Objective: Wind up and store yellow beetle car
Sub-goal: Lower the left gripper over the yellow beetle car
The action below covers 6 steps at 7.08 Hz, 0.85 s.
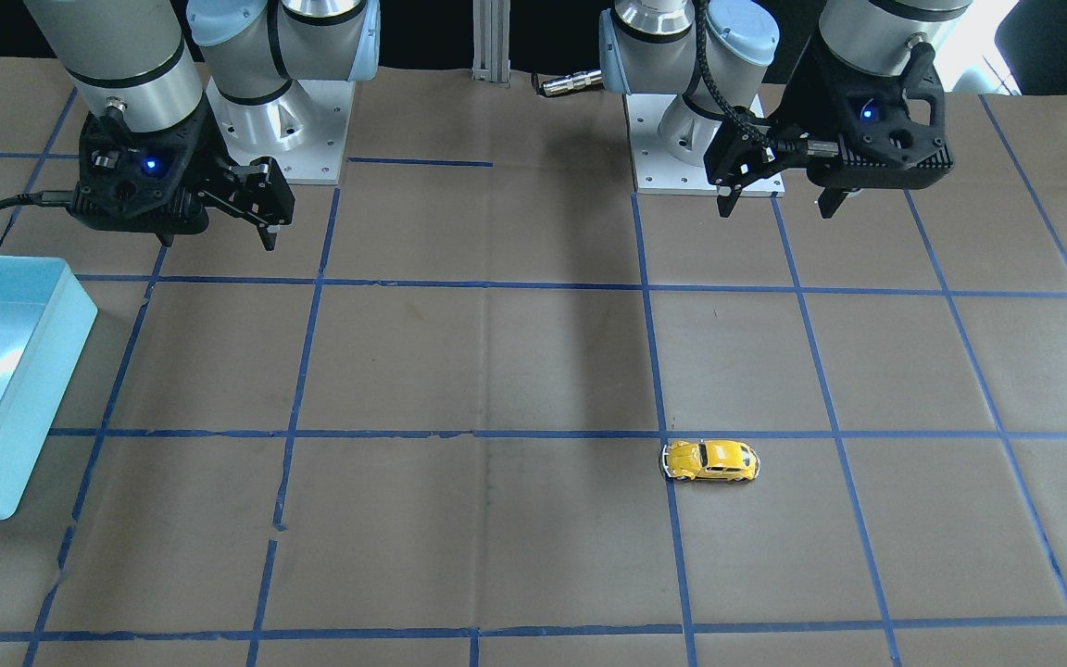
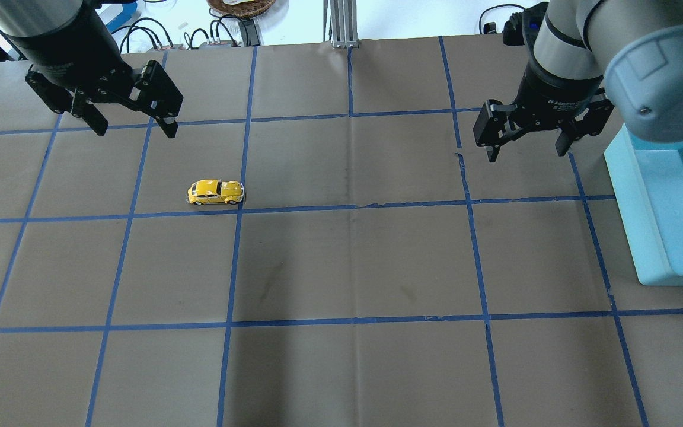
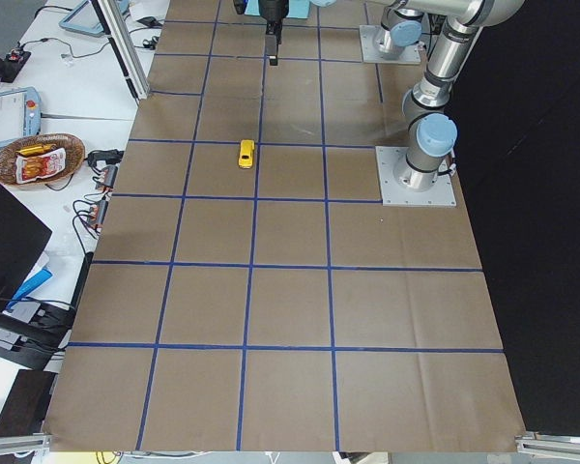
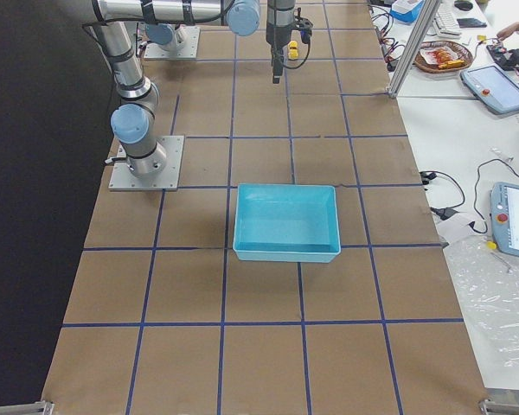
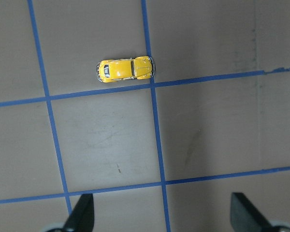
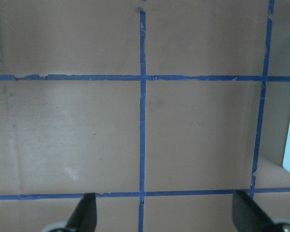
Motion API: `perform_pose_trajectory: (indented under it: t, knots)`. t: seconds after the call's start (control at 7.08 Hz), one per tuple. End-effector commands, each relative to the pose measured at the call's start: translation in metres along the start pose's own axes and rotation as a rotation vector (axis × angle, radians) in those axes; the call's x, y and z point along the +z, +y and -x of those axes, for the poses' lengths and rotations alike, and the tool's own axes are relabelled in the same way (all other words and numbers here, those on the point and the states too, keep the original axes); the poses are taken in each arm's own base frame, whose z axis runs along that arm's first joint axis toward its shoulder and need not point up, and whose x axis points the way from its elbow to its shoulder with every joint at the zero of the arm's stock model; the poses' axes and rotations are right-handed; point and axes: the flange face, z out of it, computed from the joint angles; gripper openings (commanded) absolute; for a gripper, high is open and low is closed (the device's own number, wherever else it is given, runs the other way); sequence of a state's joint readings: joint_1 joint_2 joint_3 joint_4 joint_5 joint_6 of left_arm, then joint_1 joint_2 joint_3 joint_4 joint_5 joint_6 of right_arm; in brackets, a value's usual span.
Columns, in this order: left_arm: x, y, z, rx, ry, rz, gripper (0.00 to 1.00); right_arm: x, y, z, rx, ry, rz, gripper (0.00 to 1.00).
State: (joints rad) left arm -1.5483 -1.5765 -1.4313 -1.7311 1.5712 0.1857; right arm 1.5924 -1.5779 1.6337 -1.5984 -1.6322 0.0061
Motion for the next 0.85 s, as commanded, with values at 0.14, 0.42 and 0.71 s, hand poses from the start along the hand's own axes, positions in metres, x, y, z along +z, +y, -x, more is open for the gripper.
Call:
perform_pose_trajectory:
  t: [0.14, 0.42, 0.71]
  knots:
    - [0.039, -0.006, 0.001, 0.117, 0.049, 0.078, 1.00, 0.001, 0.000, 0.000, 0.000, 0.000, 0.002, 0.99]
    - [0.054, -0.022, 0.007, 0.368, 0.026, -0.017, 1.00, 0.001, 0.000, 0.000, 0.000, 0.000, 0.002, 0.99]
    - [0.100, -0.064, 0.022, 0.641, 0.007, 0.038, 1.00, 0.001, 0.000, 0.000, 0.000, 0.000, 0.002, 0.99]
